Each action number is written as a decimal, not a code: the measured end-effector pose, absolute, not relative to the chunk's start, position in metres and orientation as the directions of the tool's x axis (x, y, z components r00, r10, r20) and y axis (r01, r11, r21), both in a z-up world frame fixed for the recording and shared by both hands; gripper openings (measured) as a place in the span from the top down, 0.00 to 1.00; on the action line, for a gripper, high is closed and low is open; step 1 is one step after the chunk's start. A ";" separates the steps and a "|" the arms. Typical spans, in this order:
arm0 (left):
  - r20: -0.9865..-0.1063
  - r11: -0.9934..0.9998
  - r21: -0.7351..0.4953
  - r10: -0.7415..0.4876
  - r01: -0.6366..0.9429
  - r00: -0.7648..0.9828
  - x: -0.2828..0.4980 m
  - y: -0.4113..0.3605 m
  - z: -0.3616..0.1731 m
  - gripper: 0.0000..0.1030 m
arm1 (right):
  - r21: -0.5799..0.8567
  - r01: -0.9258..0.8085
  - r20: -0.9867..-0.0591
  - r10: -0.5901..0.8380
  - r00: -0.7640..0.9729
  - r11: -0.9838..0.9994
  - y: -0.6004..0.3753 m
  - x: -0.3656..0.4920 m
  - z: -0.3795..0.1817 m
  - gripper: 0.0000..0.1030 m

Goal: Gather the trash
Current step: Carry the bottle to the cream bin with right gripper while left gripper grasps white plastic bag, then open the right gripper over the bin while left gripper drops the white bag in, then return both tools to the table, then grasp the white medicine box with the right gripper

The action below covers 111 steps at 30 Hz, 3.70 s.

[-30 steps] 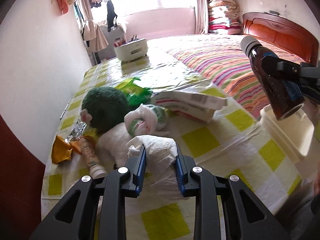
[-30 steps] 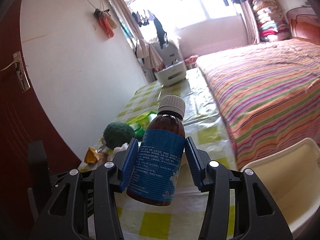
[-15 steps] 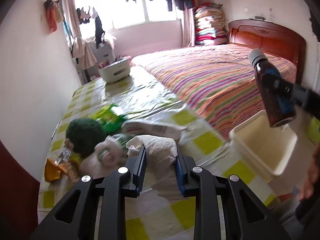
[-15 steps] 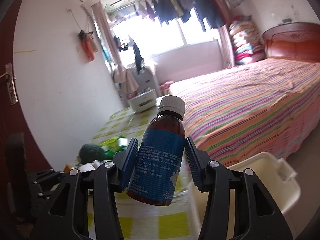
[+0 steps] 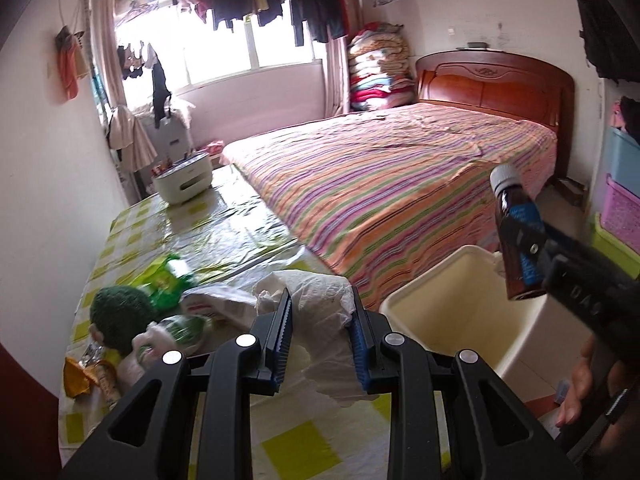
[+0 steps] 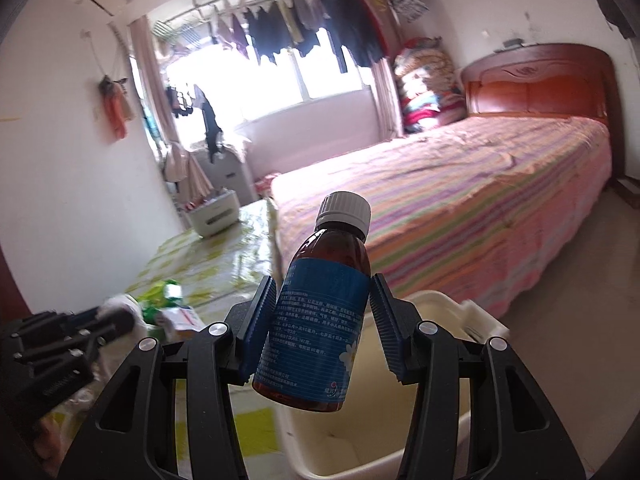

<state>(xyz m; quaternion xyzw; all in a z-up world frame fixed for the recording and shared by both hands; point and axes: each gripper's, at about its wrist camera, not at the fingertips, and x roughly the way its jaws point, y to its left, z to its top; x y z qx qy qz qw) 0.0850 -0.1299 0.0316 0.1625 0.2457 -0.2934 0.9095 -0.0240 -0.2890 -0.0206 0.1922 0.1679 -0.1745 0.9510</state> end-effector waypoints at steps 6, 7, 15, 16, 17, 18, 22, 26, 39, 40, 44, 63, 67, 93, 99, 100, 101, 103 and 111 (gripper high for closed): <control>-0.547 0.756 0.132 -0.484 0.641 0.683 0.079 -0.147 0.031 0.75 | 0.334 0.441 -0.447 -0.272 0.852 0.833 -0.302 -0.023 -0.037 0.52; -0.549 0.753 0.129 -0.488 0.645 0.679 0.080 -0.148 0.030 0.75 | 0.340 0.441 -0.452 -0.267 0.851 0.831 -0.303 -0.023 -0.038 0.51; -0.578 0.714 0.081 -0.535 0.696 0.616 0.080 -0.166 0.024 0.75 | 0.440 0.469 -0.386 -0.311 0.869 0.766 -0.317 -0.047 -0.034 0.30; -0.587 0.702 0.067 -0.547 0.709 0.596 0.081 -0.169 0.023 0.75 | 0.466 0.472 -0.364 -0.325 0.873 0.748 -0.320 -0.053 -0.032 0.28; -0.598 0.687 0.047 -0.562 0.725 0.571 0.082 -0.174 0.021 0.75 | 0.489 0.474 -0.344 -0.337 0.876 0.733 -0.323 -0.059 -0.031 0.27; -0.605 0.679 0.035 -0.570 0.733 0.556 0.082 -0.177 0.019 0.75 | 0.503 0.474 -0.329 -0.347 0.878 0.722 -0.325 -0.063 -0.030 0.26; -0.636 0.631 -0.021 -0.607 0.776 0.476 0.082 -0.197 0.011 0.75 | 0.545 0.470 -0.273 -0.383 0.882 0.694 -0.333 -0.078 -0.027 0.24; -0.657 0.582 -0.049 -0.630 0.812 0.413 0.078 -0.215 0.003 0.73 | 0.557 0.468 -0.244 -0.403 0.882 0.687 -0.337 -0.087 -0.026 0.23; -0.665 0.525 -0.034 -0.647 0.850 0.373 0.063 -0.243 -0.010 0.19 | 0.567 0.468 -0.232 -0.414 0.880 0.678 -0.341 -0.093 -0.026 0.22; -0.665 0.535 -0.033 -0.642 0.844 0.382 0.065 -0.241 -0.009 0.19 | 0.568 0.467 -0.232 -0.413 0.881 0.678 -0.342 -0.093 -0.026 0.22; -0.621 0.597 0.000 -0.629 0.802 0.468 0.071 -0.224 0.004 0.19 | 0.568 0.458 -0.232 -0.401 0.886 0.684 -0.340 -0.091 -0.024 0.21; -0.509 0.851 0.095 -0.405 0.517 0.760 0.146 -0.080 0.036 0.18 | 0.418 0.148 -0.205 -0.066 0.977 0.897 -0.253 -0.003 0.001 0.12; -0.510 0.899 0.073 -0.339 0.432 0.791 0.166 -0.038 0.035 0.18 | 0.341 0.045 -0.188 0.022 0.982 0.939 -0.214 0.026 0.014 0.12; -0.551 0.994 0.111 0.072 -0.012 0.831 0.232 0.169 0.001 0.18 | 0.108 -0.210 -0.507 0.236 0.829 0.972 -0.099 0.198 -0.020 0.07; -0.563 0.995 0.103 0.050 0.010 0.825 0.231 0.165 0.001 0.18 | 0.084 -0.194 -0.630 0.203 0.749 0.977 -0.111 0.231 -0.047 0.24; -0.564 0.994 0.108 0.050 0.013 0.825 0.231 0.163 0.000 0.18 | 0.067 -0.203 -0.653 0.197 0.731 0.977 -0.108 0.237 -0.052 0.27; -0.564 0.994 0.111 0.049 0.017 0.824 0.231 0.162 0.000 0.18 | 0.051 -0.209 -0.676 0.188 0.713 0.976 -0.106 0.243 -0.059 0.36; -0.571 0.993 0.112 0.039 0.031 0.820 0.232 0.158 -0.001 0.18 | 0.049 -0.226 -0.720 0.192 0.667 0.973 -0.104 0.254 -0.074 0.42; -0.588 0.990 0.123 0.014 0.073 0.808 0.233 0.145 -0.007 0.18 | 0.013 -0.205 -0.757 0.144 0.637 0.979 -0.107 0.256 -0.081 0.67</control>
